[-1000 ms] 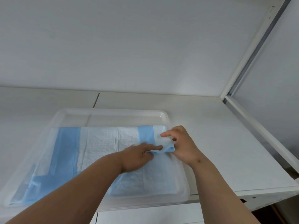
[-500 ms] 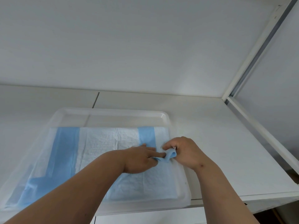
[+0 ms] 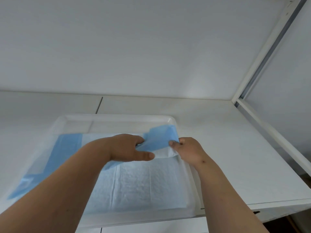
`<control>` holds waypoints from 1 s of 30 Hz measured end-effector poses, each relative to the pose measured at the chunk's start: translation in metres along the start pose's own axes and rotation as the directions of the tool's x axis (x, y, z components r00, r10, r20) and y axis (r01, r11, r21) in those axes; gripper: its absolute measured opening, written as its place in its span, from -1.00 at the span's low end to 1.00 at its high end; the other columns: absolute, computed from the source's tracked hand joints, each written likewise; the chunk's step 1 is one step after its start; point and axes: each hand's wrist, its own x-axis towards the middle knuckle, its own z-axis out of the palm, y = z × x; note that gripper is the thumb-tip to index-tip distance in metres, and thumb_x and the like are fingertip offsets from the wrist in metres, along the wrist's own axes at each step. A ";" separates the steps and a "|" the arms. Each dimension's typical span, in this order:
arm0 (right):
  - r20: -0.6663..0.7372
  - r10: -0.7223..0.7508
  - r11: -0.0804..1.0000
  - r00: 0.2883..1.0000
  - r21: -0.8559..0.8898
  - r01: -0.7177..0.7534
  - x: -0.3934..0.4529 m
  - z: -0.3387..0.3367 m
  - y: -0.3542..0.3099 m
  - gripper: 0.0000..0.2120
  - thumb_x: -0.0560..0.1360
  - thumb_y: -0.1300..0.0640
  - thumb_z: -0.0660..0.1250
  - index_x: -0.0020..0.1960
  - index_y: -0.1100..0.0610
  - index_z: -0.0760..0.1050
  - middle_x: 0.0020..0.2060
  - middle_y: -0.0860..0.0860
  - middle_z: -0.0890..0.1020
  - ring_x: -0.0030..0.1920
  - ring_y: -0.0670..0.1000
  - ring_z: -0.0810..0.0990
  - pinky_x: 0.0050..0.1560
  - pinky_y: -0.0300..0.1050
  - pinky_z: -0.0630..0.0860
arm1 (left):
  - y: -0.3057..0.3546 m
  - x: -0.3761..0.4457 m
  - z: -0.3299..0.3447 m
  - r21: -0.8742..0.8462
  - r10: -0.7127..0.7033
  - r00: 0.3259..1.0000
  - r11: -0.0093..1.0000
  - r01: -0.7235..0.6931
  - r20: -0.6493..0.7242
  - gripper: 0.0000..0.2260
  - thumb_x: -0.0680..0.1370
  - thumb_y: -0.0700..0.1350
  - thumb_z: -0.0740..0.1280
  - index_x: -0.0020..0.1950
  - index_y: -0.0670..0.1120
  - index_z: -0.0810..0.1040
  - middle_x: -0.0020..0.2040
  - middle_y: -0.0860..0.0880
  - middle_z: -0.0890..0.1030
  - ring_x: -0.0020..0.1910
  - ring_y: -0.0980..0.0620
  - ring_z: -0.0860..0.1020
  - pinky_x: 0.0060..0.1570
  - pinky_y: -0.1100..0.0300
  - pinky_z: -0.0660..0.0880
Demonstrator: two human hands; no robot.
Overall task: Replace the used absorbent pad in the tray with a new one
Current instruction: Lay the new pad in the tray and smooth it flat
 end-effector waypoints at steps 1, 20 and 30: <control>-0.017 -0.006 1.000 1.000 -0.031 0.005 0.001 0.001 -0.002 -0.56 0.56 -0.09 0.25 -0.40 0.10 0.29 -0.45 -0.03 0.39 -0.41 -0.02 0.37 -0.35 -0.12 0.27 | -0.006 -0.005 -0.005 0.026 -0.006 1.000 1.000 0.006 -0.004 -0.52 0.45 0.37 0.24 0.24 0.12 0.46 0.13 0.09 0.57 0.07 0.09 0.53 0.11 0.15 0.42; -0.073 0.047 0.993 0.996 -0.107 -0.054 0.008 0.008 -0.011 -0.65 0.56 -0.01 0.27 -0.29 0.20 0.50 -0.41 0.05 0.49 -0.34 0.08 0.46 -0.30 -0.08 0.30 | -0.179 -0.119 0.012 -0.363 -0.433 0.842 0.878 0.313 -0.323 -0.67 0.44 -0.38 0.30 -0.04 0.04 0.63 0.08 -0.07 0.63 0.00 0.05 0.55 -0.07 0.19 0.41; -0.221 0.095 0.989 0.971 -0.090 -0.117 0.003 0.022 -0.014 -0.58 0.59 0.02 0.21 -0.41 0.16 0.33 -0.46 0.06 0.41 -0.39 0.09 0.38 -0.35 -0.07 0.25 | -0.195 -0.140 0.033 -0.603 -0.318 0.909 0.792 0.099 -0.269 -0.38 0.21 -0.07 0.57 0.17 0.36 0.49 0.18 0.18 0.55 0.21 0.11 0.50 0.25 -0.02 0.45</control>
